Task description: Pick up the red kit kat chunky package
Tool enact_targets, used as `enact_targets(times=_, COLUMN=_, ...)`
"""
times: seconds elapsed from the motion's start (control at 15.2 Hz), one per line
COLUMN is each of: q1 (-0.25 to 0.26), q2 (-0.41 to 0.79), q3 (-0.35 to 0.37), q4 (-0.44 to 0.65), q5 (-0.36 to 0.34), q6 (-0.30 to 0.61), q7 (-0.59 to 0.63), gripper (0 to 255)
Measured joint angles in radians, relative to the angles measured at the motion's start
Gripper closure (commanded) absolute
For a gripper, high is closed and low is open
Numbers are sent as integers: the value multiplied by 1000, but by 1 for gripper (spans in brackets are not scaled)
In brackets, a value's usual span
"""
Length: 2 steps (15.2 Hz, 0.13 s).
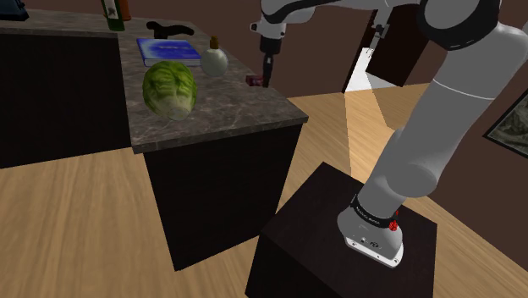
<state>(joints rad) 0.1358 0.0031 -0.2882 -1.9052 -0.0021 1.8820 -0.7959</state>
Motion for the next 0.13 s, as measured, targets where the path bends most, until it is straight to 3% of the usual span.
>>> enact_targets(times=0.13, q1=0, q2=-3, q3=0, q4=18, q5=-1, q6=-21, q7=1, gripper=255)
